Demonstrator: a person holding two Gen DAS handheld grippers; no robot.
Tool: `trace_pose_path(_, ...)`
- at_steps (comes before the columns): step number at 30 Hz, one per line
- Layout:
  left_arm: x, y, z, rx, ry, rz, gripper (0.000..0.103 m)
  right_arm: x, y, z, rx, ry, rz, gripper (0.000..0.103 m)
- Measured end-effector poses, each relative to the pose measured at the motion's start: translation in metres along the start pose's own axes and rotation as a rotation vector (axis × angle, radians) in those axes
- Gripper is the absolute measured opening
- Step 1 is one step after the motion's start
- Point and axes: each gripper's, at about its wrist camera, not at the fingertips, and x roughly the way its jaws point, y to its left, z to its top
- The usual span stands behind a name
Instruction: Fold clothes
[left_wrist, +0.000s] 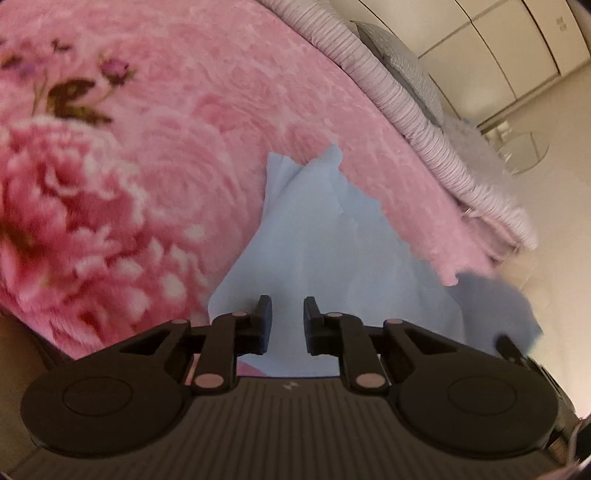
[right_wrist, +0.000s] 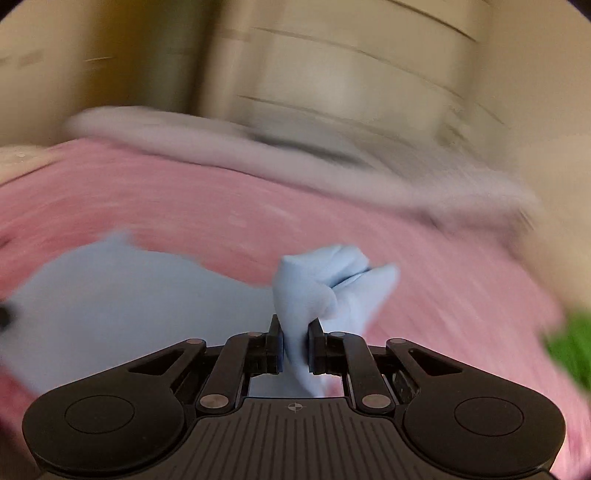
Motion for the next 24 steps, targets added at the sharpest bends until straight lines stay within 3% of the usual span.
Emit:
trace_pose_path(3, -0.002, 0.01, 0.001, -0.054, 0.01, -0.03, 0.013, 0.007, 0.048, 0.003, -0.173, -0.039, 0.198, 0.011)
trace_pose_path(7, -0.002, 0.02, 0.001, -0.105, 0.022, -0.062, 0.013, 0.033, 0.09, -0.008, -0.229, 0.1, 0.413, 0.014)
trace_pose_path(9, -0.003, 0.022, 0.0, -0.119, 0.025, -0.07, 0.015, 0.046, 0.102, -0.016, -0.263, 0.161, 0.452, 0.022)
trace_pose_path(12, -0.006, 0.023, 0.0, -0.142, 0.026, -0.084, 0.018, 0.038, 0.093, -0.02, -0.248, 0.153, 0.491, 0.037)
trace_pose_path(16, -0.008, 0.02, 0.0, -0.165, 0.038, -0.112, 0.021, 0.011, 0.058, -0.023, -0.09, 0.149, 0.553, 0.043)
trace_pose_path(18, -0.008, 0.017, -0.001, -0.171, 0.047, -0.14, 0.027, 0.004, 0.038, -0.024, 0.019, 0.145, 0.539, 0.043)
trace_pose_path(19, -0.007, 0.015, -0.001, -0.178, 0.053, -0.156, 0.032, 0.008, 0.027, -0.03, 0.108, 0.159, 0.524, 0.043)
trace_pose_path(24, 0.016, 0.018, -0.007, -0.289, 0.114, -0.247, 0.034, 0.037, -0.021, -0.067, 0.637, 0.275, 0.458, 0.043)
